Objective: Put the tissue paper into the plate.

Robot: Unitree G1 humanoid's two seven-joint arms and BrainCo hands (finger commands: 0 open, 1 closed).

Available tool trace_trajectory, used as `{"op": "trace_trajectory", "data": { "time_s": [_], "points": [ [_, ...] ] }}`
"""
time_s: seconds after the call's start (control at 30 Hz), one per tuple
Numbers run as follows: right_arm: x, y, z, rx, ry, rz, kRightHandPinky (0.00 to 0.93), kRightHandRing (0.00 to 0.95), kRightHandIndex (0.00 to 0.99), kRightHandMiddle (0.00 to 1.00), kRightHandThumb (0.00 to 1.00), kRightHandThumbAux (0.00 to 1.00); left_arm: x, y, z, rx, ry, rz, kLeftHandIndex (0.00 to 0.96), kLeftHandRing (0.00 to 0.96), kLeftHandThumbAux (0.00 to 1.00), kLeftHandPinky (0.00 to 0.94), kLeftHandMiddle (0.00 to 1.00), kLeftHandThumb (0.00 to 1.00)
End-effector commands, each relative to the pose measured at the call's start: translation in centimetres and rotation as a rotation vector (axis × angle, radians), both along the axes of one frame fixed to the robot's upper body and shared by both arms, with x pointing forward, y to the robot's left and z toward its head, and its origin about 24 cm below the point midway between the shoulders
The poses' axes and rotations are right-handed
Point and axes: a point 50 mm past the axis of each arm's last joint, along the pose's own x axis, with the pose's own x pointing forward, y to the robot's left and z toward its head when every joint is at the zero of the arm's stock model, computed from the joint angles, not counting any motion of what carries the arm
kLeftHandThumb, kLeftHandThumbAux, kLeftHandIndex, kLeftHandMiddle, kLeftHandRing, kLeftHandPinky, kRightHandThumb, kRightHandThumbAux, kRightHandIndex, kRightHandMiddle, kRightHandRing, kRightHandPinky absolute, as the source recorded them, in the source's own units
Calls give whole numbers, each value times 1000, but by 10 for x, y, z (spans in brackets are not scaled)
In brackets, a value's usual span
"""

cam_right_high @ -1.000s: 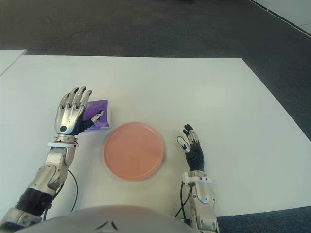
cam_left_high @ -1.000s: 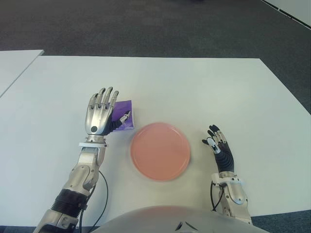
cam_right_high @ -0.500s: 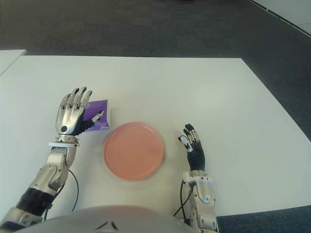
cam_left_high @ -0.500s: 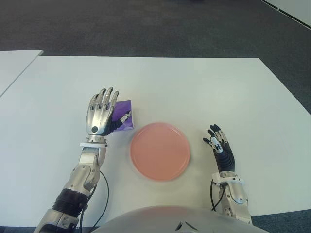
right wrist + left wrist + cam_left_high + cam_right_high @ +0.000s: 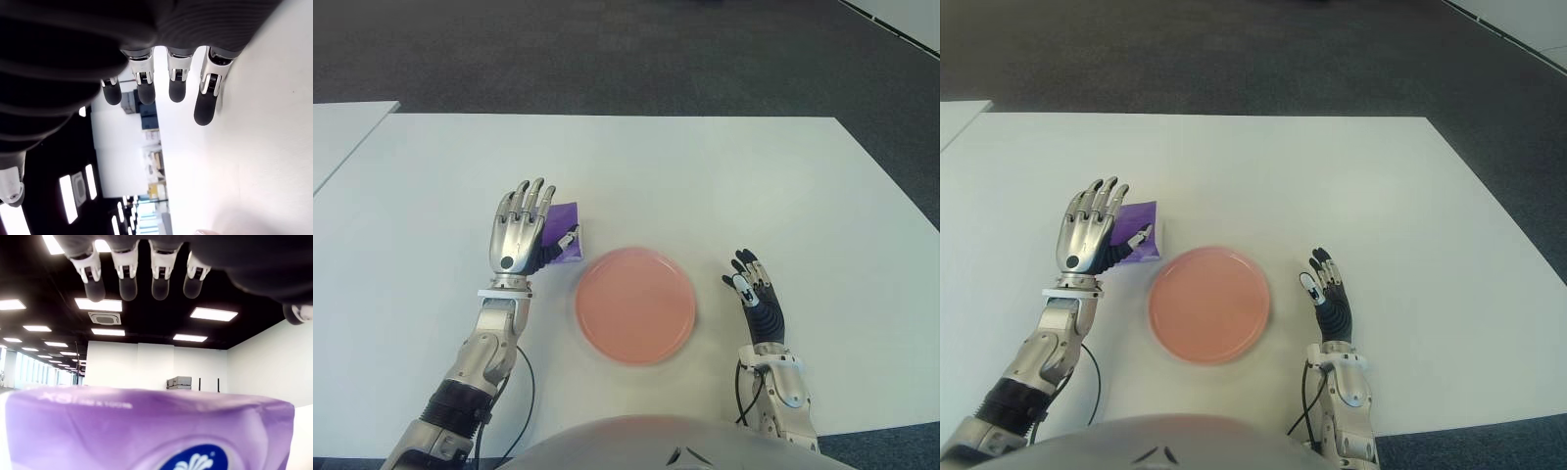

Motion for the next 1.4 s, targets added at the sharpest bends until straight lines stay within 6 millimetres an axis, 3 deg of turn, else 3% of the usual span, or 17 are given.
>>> {"op": "trace_trajectory", "data": {
  "time_s": [0.03, 0.4, 1.4],
  "points": [
    [-17, 3, -25, 24, 146, -22, 0, 0, 0, 6, 397, 518, 1, 1, -5, 12, 14, -5, 0, 0, 75, 0, 0, 300],
    [-18, 5, -24, 26, 149, -32, 1, 0, 0, 17, 421, 556, 3, 4, -22, 47, 41, 16, 0, 0, 84, 0, 0, 280],
    [-16, 7, -23, 2, 209, -39, 0, 0, 0, 14, 385, 507, 7, 5, -40, 26, 42, 15, 0, 0, 97, 0, 0, 277]
  ]
}}
